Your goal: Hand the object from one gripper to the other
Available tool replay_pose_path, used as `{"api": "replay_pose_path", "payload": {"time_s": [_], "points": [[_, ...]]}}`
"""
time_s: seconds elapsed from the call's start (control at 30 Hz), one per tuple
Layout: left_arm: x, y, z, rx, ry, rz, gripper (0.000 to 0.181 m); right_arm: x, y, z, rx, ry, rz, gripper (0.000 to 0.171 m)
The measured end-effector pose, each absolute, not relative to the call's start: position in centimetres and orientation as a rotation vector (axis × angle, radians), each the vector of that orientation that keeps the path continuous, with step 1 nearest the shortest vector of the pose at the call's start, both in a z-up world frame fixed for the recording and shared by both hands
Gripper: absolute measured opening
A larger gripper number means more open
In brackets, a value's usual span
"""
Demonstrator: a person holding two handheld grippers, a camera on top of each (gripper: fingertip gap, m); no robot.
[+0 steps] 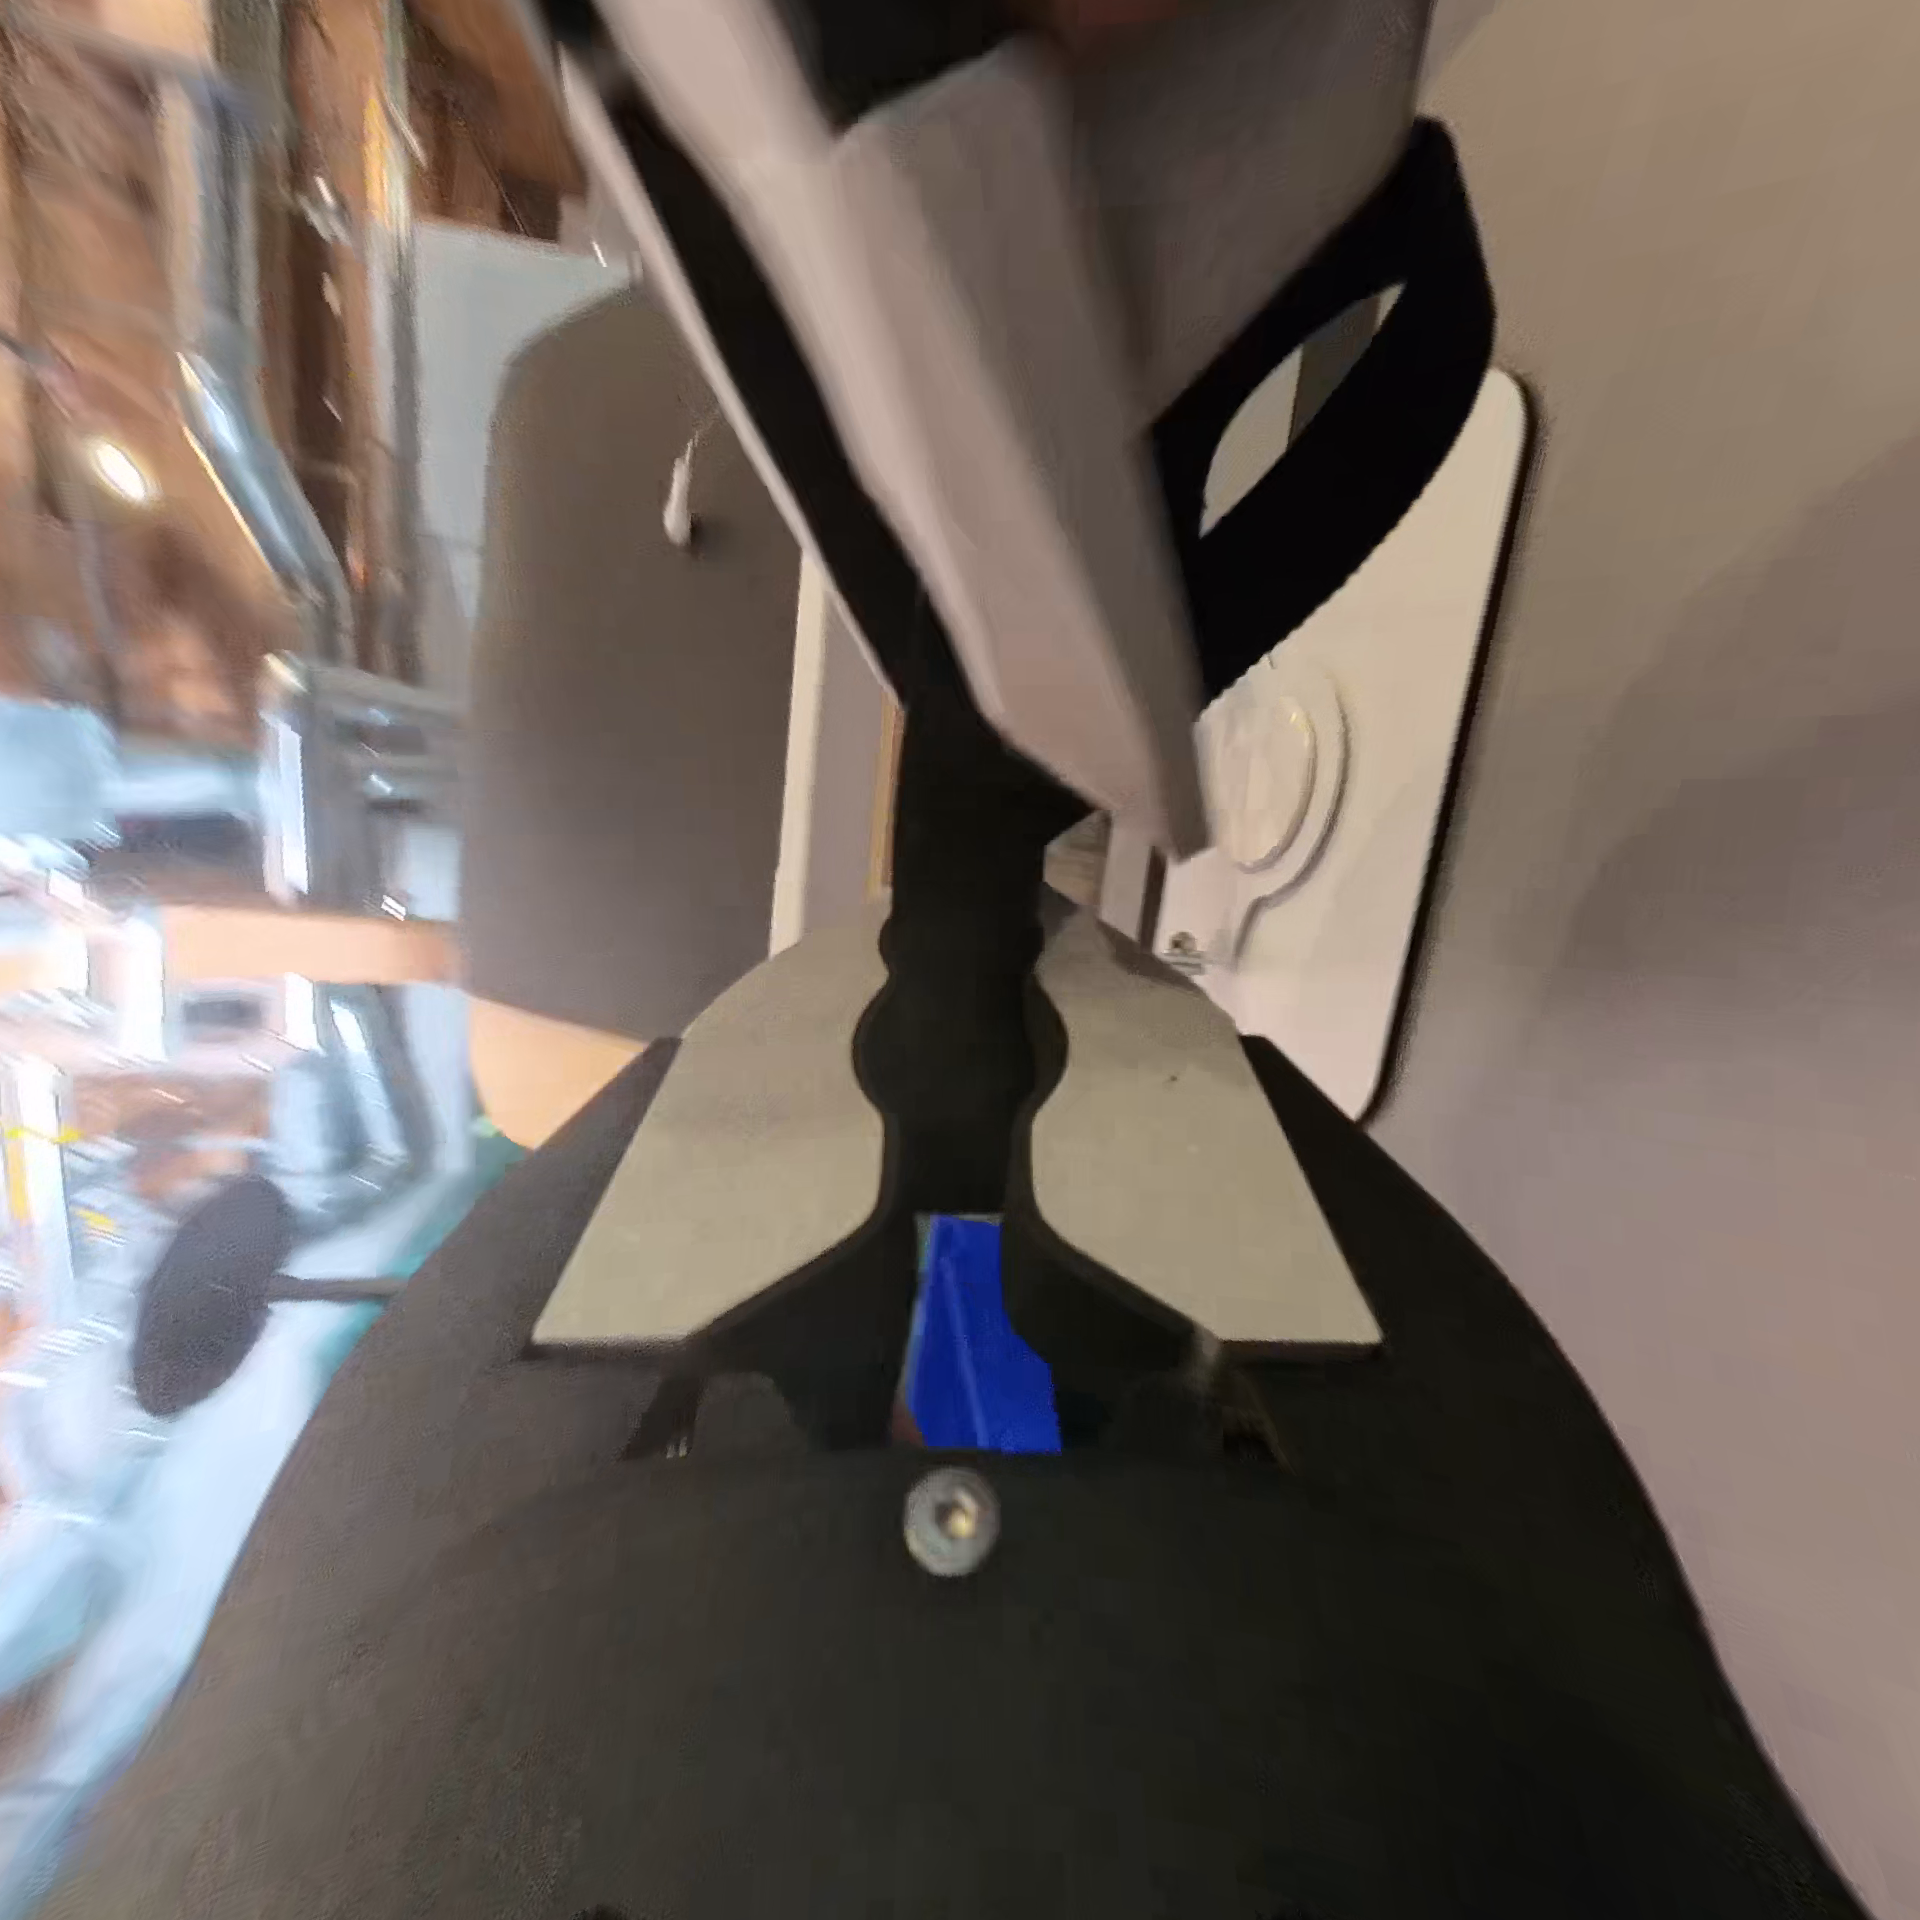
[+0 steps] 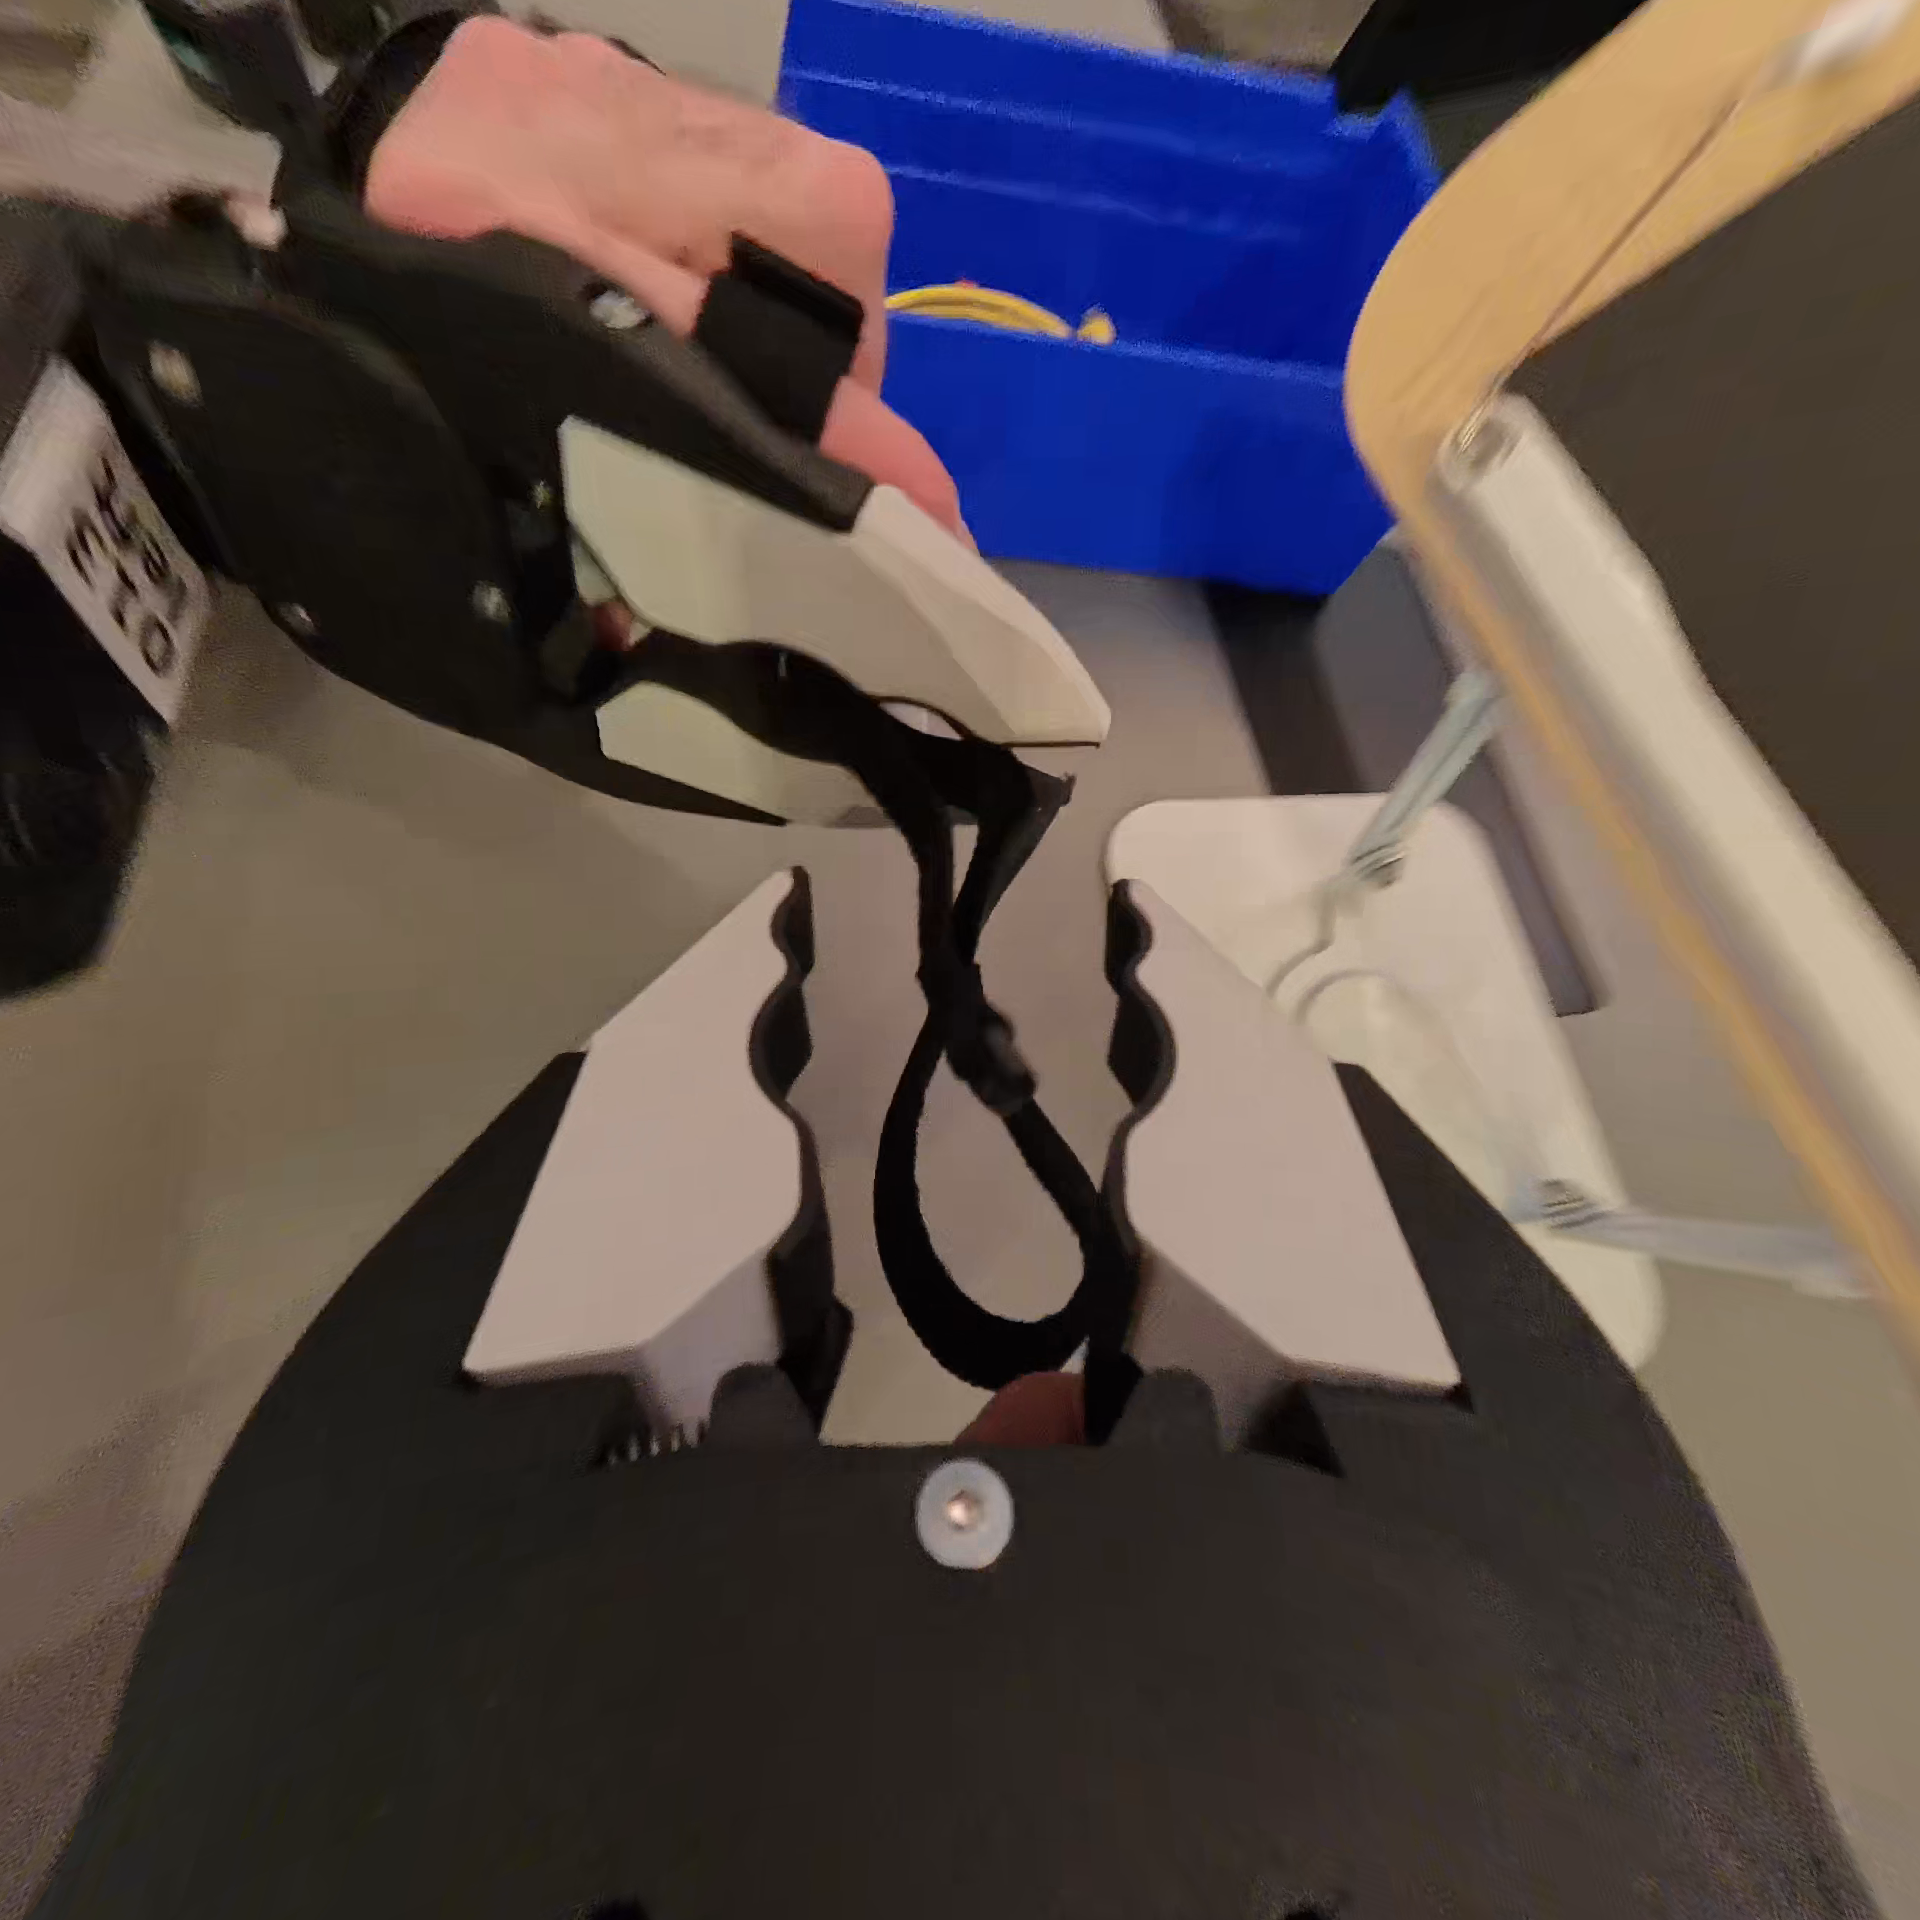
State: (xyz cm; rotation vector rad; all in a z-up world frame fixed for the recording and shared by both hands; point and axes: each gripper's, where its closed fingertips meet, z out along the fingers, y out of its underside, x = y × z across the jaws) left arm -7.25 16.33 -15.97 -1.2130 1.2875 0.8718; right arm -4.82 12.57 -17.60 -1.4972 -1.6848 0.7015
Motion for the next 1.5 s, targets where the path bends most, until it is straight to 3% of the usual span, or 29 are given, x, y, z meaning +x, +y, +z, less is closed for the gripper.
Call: {"api": "replay_pose_path", "payload": {"time_s": [0.17, 0.37, 0.57, 0.63, 0.8, 0.9, 1.0, 1.2, 1.37, 1.5], "points": [[-9.9, 16.9, -16.3, -1.585, 1.115, 0.509, 0.010, -6.0, 14.0, -15.2, -1.173, -1.673, 0.201, 0.078], [-10.4, 16.1, -16.9, -1.754, 1.061, 0.190, 0.007, -7.4, 17.0, -15.6, -0.902, -1.603, -0.337, 0.080], [-10.0, 15.0, -17.1, -1.774, 1.129, 0.170, 0.007, -7.3, 18.3, -17.1, -0.874, -1.597, -0.446, 0.054], [-9.6, 14.6, -17.1, -1.779, 1.138, 0.123, 0.008, -7.1, 18.7, -17.3, -0.885, -1.594, -0.442, 0.035], [-8.9, 13.9, -16.9, -1.820, 1.100, -0.016, 0.007, -7.1, 18.9, -17.1, -0.870, -1.570, -0.452, 0.030], [-8.4, 13.4, -16.7, -1.843, 1.059, -0.176, 0.008, -7.2, 19.1, -17.0, -0.856, -1.549, -0.477, 0.037], [-8.3, 13.2, -16.7, -1.865, 1.028, -0.277, 0.008, -7.2, 19.1, -16.6, -0.820, -1.525, -0.516, 0.015], [-7.9, 13.0, -16.6, -1.809, 1.072, -0.250, 0.020, -7.0, 19.2, -16.4, -0.865, -1.526, -0.478, 0.007], [-8.4, 13.4, -15.2, -1.691, 1.119, -0.045, 0.052, -6.2, 19.7, -16.8, -0.954, -1.554, -0.420, 0.006], [-8.4, 13.1, -14.7, -1.547, 1.259, 0.255, 0.061, -6.1, 19.6, -17.3, -0.993, -1.579, -0.373, 0.007]]}}
